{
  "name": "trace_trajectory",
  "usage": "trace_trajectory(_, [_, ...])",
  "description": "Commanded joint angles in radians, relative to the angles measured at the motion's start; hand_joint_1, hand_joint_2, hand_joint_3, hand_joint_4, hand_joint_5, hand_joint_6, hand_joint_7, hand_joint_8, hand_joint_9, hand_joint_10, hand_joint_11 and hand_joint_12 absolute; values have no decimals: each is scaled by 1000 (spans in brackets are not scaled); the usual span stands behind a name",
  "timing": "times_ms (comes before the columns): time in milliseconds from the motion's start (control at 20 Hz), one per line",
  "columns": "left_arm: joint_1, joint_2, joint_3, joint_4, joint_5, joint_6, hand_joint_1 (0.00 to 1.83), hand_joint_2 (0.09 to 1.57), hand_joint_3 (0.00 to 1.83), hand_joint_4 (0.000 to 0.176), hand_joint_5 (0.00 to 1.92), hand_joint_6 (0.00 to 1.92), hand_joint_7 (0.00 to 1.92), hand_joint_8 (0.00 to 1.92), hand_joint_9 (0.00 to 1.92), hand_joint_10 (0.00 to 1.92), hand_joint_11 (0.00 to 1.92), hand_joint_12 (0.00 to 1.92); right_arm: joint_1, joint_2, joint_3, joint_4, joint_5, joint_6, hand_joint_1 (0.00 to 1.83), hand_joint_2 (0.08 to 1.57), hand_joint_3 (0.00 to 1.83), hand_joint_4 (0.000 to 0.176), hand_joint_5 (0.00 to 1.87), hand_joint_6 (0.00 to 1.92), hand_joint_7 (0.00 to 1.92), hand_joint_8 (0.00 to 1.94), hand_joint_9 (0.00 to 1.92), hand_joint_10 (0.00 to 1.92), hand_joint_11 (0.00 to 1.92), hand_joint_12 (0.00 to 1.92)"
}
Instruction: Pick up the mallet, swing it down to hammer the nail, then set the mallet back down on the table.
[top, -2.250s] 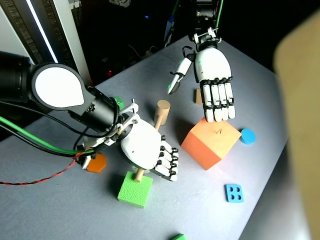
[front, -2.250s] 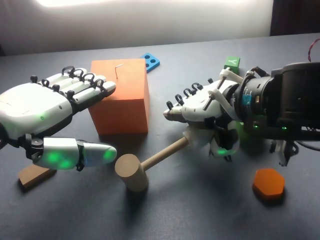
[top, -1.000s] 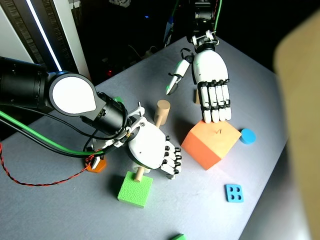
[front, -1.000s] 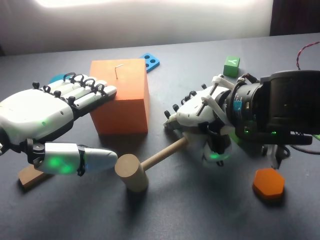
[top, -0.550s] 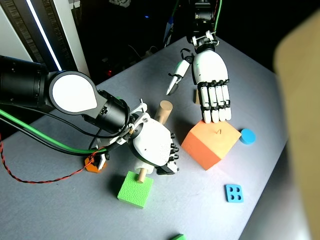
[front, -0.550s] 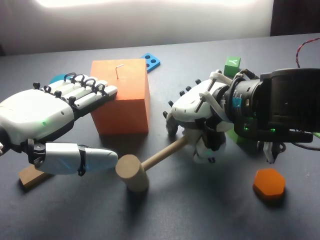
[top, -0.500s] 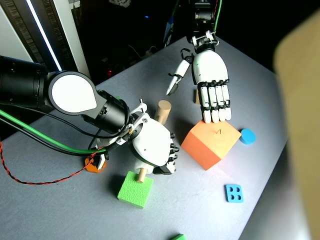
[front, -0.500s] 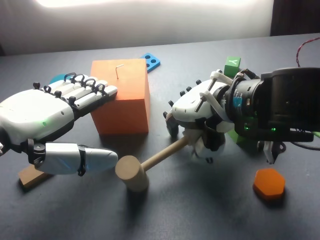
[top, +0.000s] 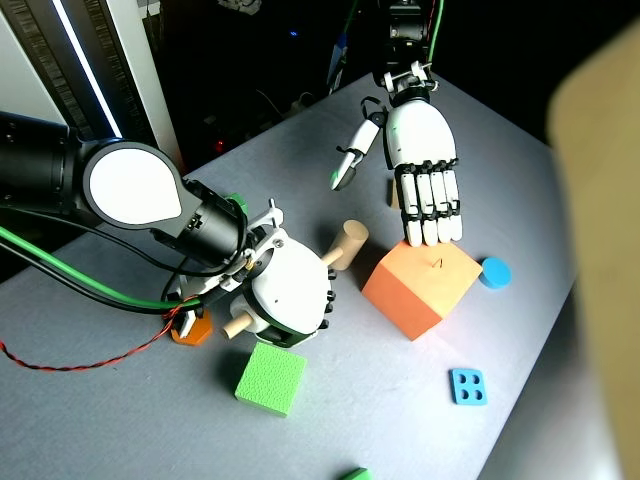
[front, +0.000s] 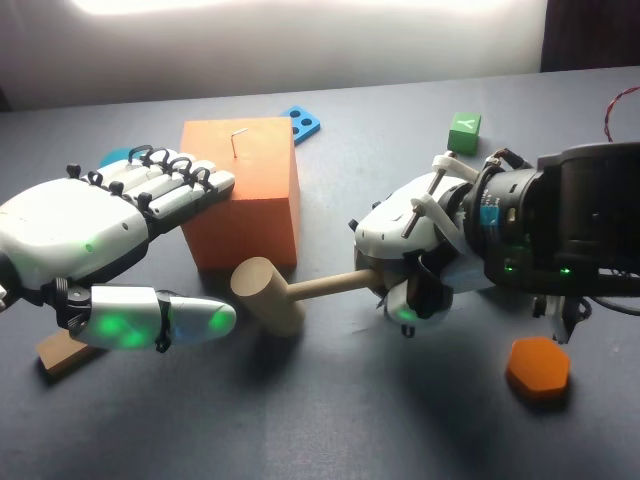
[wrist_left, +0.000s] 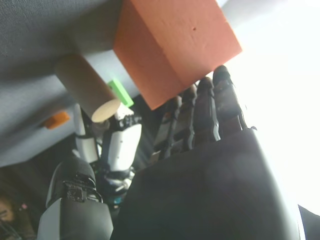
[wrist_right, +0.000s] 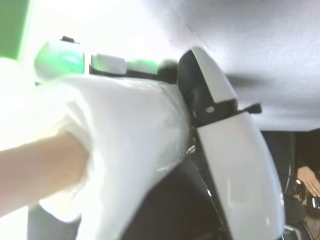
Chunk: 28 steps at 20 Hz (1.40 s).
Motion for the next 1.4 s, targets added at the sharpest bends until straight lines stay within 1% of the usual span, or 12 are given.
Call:
trace_trajectory(0, [-3, 0, 3, -2, -91, -2, 0, 1073, 7, 0, 13, 5, 0, 0, 0, 0, 0, 0, 14, 13, -8, -29, 35, -12, 494, 1533, 5, 0, 1148, 1921, 1358, 1941, 1480, 1921, 1630, 1921])
trace_trajectory(100, [-4, 0, 3, -2, -91, -2, 0, 1067, 4, 0, 0, 0, 0, 0, 0, 0, 0, 0, 14, 29, -25, -29, 29, -16, 518, 1526, 0, 0, 1270, 1921, 1531, 1941, 1674, 1921, 1824, 1921])
trace_trajectory(200, [-4, 0, 3, 0, -91, -2, 0, 1067, 4, 0, 0, 0, 0, 0, 0, 0, 0, 0, 16, 53, -47, -29, 23, -19, 599, 1523, 0, 0, 1252, 1921, 1586, 1941, 1712, 1921, 1843, 1921])
trace_trajectory(250, [-4, 0, 3, 0, -91, -2, 0, 1064, 2, 0, 0, 0, 0, 0, 0, 0, 0, 0, 17, 68, -60, -29, 24, -18, 586, 1537, 0, 88, 1248, 1921, 1589, 1941, 1708, 1921, 1835, 1921])
trace_trajectory(300, [-4, 0, 3, 0, -91, -2, 0, 1069, 4, 0, 0, 0, 0, 0, 0, 0, 0, 0, 19, 87, -77, -29, 31, -15, 597, 1548, 0, 119, 1217, 1921, 1584, 1941, 1706, 1921, 1837, 1921])
trace_trajectory(350, [-4, 0, 3, 0, -91, -2, 0, 1069, 4, 0, 0, 0, 0, 0, 0, 0, 0, 0, 22, 107, -92, -29, 40, -14, 621, 1545, 0, 165, 1223, 1921, 1572, 1941, 1695, 1921, 1819, 1921])
trace_trajectory(400, [-4, 0, 3, 0, -91, -2, 0, 1071, 5, 0, 0, 0, 0, 0, 0, 0, 0, 0, 25, 122, -104, -29, 43, -13, 573, 1563, 7, 174, 1255, 1921, 1591, 1941, 1703, 1921, 1821, 1921])
trace_trajectory(650, [-4, 0, 2, 2, -91, -3, 0, 1075, 6, 0, 0, 0, 0, 0, 0, 0, 0, 0, 64, 226, -156, -41, 115, 52, 551, 1570, 11, 176, 1170, 1921, 1514, 1941, 1652, 1921, 1766, 1921])
trace_trajectory(800, [-6, 1, 3, 2, -91, -3, 0, 1074, 4, 0, 5, 2, 0, 0, 0, 0, 0, 0, 69, 248, -157, -413, 116, 382, 473, 1571, 12, 171, 1100, 1921, 1492, 1941, 1652, 1921, 1756, 1921])
trace_trajectory(1050, [-6, 1, 3, 2, -91, -3, 0, 1076, 5, 0, 1, 0, 0, 0, 0, 0, 0, 0, 54, 256, -156, -1092, 18, 1061, 449, 1571, 32, 170, 1131, 1921, 1500, 1941, 1652, 1921, 1767, 1921])
trace_trajectory(1200, [-6, 1, 3, 2, -91, -3, 0, 1078, 5, 0, 6, 2, 0, 0, 0, 0, 0, 0, 70, 236, -135, -1272, -31, 1257, 466, 1571, 22, 167, 1123, 1921, 1513, 1941, 1650, 1921, 1753, 1921])
trace_trajectory(1350, [-6, 1, 3, 2, -91, -3, 0, 1080, 5, 0, 0, 0, 0, 0, 0, 0, 0, 0, 109, 173, -75, -1278, -41, 1265, 457, 1571, 22, 176, 1170, 1921, 1520, 1941, 1651, 1921, 1739, 1921])
